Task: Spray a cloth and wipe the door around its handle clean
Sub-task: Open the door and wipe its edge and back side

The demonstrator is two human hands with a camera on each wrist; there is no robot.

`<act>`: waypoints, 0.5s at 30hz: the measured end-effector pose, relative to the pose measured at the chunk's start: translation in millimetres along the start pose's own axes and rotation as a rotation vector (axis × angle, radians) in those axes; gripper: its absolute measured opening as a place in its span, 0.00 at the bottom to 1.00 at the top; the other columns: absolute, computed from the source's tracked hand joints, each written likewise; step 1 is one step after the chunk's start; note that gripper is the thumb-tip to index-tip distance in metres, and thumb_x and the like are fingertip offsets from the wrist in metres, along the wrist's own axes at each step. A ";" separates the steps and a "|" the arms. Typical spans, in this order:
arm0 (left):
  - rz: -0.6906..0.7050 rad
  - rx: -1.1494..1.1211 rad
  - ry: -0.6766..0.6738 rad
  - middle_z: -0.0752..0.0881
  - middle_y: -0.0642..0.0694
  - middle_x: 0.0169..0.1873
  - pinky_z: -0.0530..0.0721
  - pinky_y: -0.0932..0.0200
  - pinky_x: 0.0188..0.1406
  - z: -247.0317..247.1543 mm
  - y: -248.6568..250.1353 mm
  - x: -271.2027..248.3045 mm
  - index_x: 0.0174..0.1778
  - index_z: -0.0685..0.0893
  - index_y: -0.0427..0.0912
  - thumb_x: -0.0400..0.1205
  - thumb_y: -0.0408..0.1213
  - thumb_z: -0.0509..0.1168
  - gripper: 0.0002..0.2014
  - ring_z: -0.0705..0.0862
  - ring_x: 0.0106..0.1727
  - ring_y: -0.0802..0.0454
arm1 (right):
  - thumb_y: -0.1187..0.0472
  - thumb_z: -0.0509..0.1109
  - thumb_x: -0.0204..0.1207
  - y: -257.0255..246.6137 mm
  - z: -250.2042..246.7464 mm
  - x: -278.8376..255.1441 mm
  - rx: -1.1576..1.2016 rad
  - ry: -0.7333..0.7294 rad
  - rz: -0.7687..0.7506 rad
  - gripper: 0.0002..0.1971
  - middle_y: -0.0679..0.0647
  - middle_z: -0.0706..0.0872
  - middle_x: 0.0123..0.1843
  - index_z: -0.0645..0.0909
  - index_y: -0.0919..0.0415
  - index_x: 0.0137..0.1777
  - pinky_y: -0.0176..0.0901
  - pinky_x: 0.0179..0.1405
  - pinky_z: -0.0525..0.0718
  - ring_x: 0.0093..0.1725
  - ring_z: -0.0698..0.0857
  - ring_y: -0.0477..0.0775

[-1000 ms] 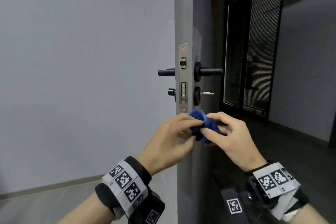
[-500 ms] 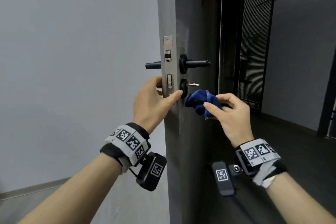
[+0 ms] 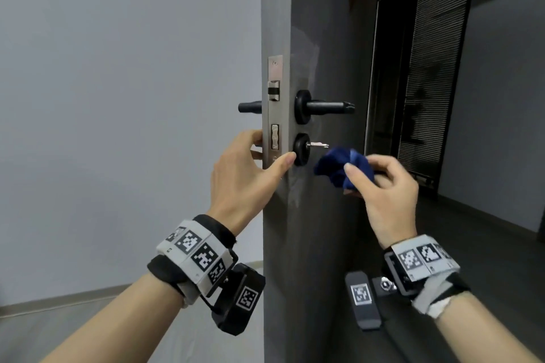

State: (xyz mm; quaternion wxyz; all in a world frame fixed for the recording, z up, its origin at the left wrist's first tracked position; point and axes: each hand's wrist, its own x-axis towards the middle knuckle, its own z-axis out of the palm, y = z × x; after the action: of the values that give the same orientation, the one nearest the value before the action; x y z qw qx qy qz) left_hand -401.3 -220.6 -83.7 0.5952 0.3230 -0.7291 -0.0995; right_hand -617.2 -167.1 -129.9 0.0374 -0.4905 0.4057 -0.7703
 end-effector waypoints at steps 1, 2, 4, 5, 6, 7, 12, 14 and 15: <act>0.000 -0.013 -0.003 0.87 0.62 0.51 0.88 0.52 0.52 -2.2 -5.5 1.6 0.60 0.83 0.55 0.74 0.58 0.74 0.21 0.86 0.50 0.63 | 0.60 0.82 0.74 3.6 8.9 8.4 -0.030 0.015 -0.031 0.13 0.59 0.91 0.50 0.85 0.59 0.54 0.54 0.43 0.92 0.49 0.93 0.60; -0.005 -0.039 -0.004 0.87 0.61 0.52 0.88 0.53 0.53 -5.1 -10.6 3.1 0.61 0.83 0.55 0.75 0.57 0.74 0.21 0.86 0.51 0.63 | 0.57 0.83 0.73 7.5 19.1 18.5 -0.070 0.028 -0.067 0.13 0.58 0.91 0.51 0.86 0.57 0.54 0.56 0.47 0.92 0.50 0.92 0.58; -0.021 -0.122 -0.022 0.86 0.60 0.55 0.88 0.54 0.55 -10.1 -21.9 5.8 0.64 0.83 0.54 0.76 0.56 0.74 0.22 0.86 0.54 0.61 | 0.54 0.83 0.72 13.5 42.1 36.3 -0.133 0.043 -0.120 0.12 0.57 0.89 0.52 0.87 0.54 0.52 0.53 0.51 0.90 0.51 0.91 0.53; -0.030 -0.164 -0.044 0.85 0.59 0.56 0.89 0.52 0.56 -12.9 -27.8 7.2 0.66 0.83 0.54 0.77 0.55 0.73 0.23 0.87 0.54 0.58 | 0.54 0.83 0.72 17.9 54.8 42.7 -0.146 0.043 -0.135 0.11 0.56 0.88 0.52 0.87 0.54 0.51 0.49 0.51 0.89 0.50 0.90 0.49; -0.044 -0.196 -0.072 0.84 0.58 0.57 0.90 0.49 0.54 -16.4 -33.0 7.6 0.68 0.83 0.54 0.78 0.56 0.73 0.23 0.88 0.53 0.55 | 0.56 0.83 0.72 23.2 66.5 45.8 -0.150 0.033 -0.139 0.10 0.56 0.87 0.51 0.87 0.54 0.50 0.45 0.50 0.88 0.49 0.89 0.46; -0.060 -0.227 -0.092 0.83 0.57 0.57 0.90 0.46 0.50 -20.7 -38.1 8.5 0.68 0.84 0.53 0.78 0.55 0.72 0.23 0.90 0.50 0.51 | 0.57 0.83 0.72 28.7 78.0 46.1 -0.149 0.013 -0.140 0.09 0.55 0.87 0.50 0.86 0.54 0.49 0.41 0.49 0.86 0.48 0.88 0.44; -0.025 -0.227 -0.210 0.78 0.60 0.56 0.86 0.59 0.36 -33.9 -60.2 15.5 0.66 0.82 0.58 0.74 0.50 0.77 0.23 0.89 0.50 0.52 | 0.60 0.76 0.79 49.1 106.2 30.5 -0.148 -0.074 -0.207 0.06 0.55 0.84 0.54 0.88 0.57 0.54 0.26 0.53 0.78 0.54 0.85 0.41; -0.035 -0.138 -0.300 0.77 0.62 0.57 0.87 0.60 0.34 -39.3 -68.9 17.2 0.71 0.73 0.69 0.68 0.51 0.81 0.37 0.87 0.51 0.58 | 0.65 0.70 0.82 51.8 106.0 27.1 -0.130 -0.137 -0.228 0.09 0.56 0.82 0.58 0.88 0.63 0.59 0.21 0.53 0.76 0.56 0.82 0.35; -0.045 -0.106 -0.348 0.79 0.65 0.56 0.86 0.62 0.32 -41.9 -73.3 18.4 0.74 0.68 0.74 0.66 0.50 0.83 0.43 0.87 0.50 0.59 | 0.68 0.69 0.83 52.5 105.2 27.3 -0.117 -0.180 -0.235 0.11 0.57 0.81 0.61 0.88 0.64 0.62 0.19 0.54 0.75 0.58 0.81 0.33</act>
State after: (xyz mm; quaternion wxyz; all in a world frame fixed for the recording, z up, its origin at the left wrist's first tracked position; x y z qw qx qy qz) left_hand -338.0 -278.0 -96.3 0.4739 0.2852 -0.8074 -0.2053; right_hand -566.5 -276.5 -124.9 -0.0453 -0.6029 0.3846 -0.6975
